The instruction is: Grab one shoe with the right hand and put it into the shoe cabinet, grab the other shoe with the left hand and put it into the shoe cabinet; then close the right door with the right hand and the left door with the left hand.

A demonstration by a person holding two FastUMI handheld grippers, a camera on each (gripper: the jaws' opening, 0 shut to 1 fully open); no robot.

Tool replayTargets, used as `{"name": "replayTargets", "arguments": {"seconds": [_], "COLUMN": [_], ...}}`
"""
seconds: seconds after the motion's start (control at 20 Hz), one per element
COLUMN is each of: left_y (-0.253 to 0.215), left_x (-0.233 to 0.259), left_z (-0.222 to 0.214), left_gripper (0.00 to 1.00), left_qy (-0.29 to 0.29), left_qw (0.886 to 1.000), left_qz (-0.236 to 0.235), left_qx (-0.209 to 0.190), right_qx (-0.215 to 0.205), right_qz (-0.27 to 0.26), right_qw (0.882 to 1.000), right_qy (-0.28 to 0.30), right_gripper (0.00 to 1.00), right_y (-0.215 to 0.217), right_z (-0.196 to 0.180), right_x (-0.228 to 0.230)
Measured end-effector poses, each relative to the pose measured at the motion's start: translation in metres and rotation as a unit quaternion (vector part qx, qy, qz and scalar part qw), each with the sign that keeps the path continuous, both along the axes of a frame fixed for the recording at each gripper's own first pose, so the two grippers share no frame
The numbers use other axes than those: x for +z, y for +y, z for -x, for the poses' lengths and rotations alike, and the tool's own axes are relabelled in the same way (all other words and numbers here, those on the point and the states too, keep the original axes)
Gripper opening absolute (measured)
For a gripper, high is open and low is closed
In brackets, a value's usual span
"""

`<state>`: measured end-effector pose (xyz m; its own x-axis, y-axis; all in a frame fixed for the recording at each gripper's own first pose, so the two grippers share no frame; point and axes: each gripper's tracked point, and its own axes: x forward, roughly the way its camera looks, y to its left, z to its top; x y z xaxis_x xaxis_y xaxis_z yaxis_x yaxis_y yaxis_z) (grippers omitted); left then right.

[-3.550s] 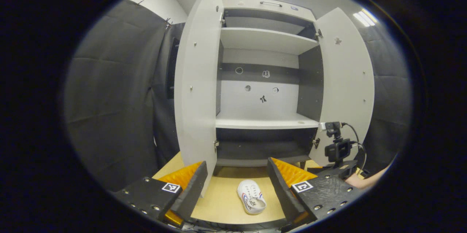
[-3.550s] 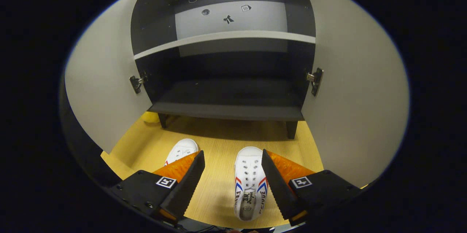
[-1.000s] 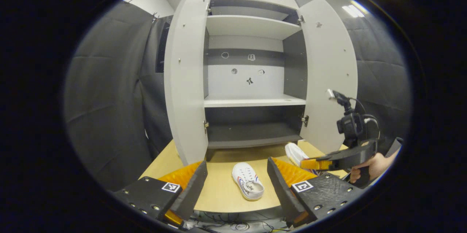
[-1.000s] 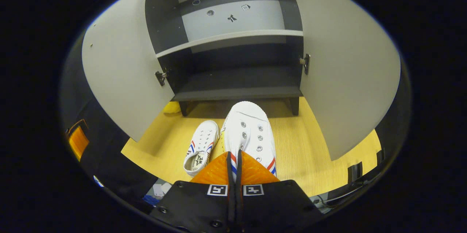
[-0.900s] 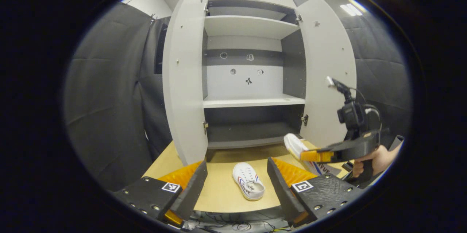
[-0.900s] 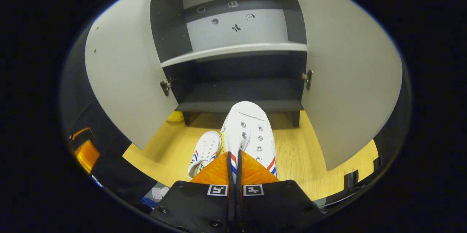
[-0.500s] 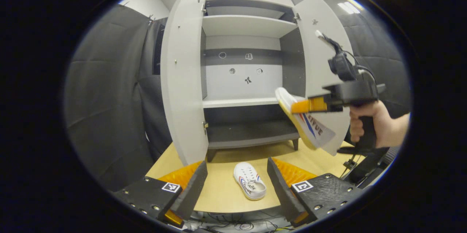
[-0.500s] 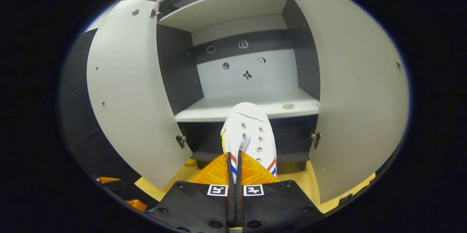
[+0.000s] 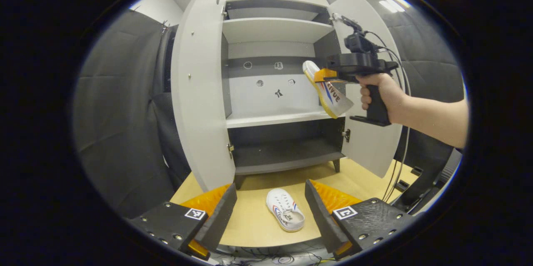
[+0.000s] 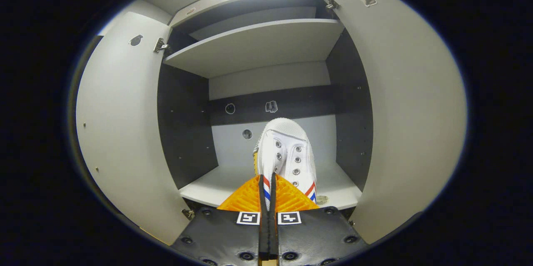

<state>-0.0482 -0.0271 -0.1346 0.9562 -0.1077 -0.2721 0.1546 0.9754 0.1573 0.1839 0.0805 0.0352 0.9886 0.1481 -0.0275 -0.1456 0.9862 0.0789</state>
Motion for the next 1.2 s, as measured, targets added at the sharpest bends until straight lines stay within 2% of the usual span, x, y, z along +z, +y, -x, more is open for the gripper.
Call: {"name": "replayTargets", "arguments": {"seconds": [0.15,0.3,0.45,0.6,0.8,1.0,1.15,1.2], "left_y": [0.001,0.003,0.011,0.023,0.034,0.038,0.039,0.038], "left_x": [0.007,0.009,0.008,0.007,0.010,0.008,0.009,0.008], "left_z": [-0.006,-0.009,-0.008,-0.010,-0.014,-0.015,-0.017,-0.017], "left_gripper": [0.94,0.94,0.94,0.94,0.94,0.94,0.94,0.94], "left_qy": [-0.011,-0.013,-0.010,-0.009,-0.010,-0.006,-0.011,-0.012], "left_qw": [1.000,1.000,0.999,0.998,0.996,0.995,0.995,0.995], "left_qz": [-0.001,0.007,0.002,-0.004,0.010,0.007,0.005,0.005], "left_qx": [0.012,0.025,0.039,0.064,0.092,0.100,0.098,0.097], "right_qx": [-0.015,-0.040,-0.043,-0.051,-0.061,-0.061,-0.064,-0.063], "right_qz": [-0.011,0.003,0.012,-0.001,0.010,0.029,0.012,0.002], "right_qw": [1.000,0.999,0.999,0.998,0.996,0.994,0.996,0.996], "right_qy": [-0.005,-0.009,0.012,0.031,0.063,0.086,0.066,0.062], "right_gripper": [0.01,0.01,0.01,0.01,0.01,0.03,0.28,0.52], "right_y": [-0.011,-0.024,-0.028,-0.030,-0.026,-0.021,-0.018,-0.018], "right_z": [-0.036,-0.076,-0.110,-0.136,-0.167,-0.176,-0.176,-0.173], "right_x": [0.013,0.020,0.015,0.004,-0.023,-0.045,-0.029,-0.023]}}
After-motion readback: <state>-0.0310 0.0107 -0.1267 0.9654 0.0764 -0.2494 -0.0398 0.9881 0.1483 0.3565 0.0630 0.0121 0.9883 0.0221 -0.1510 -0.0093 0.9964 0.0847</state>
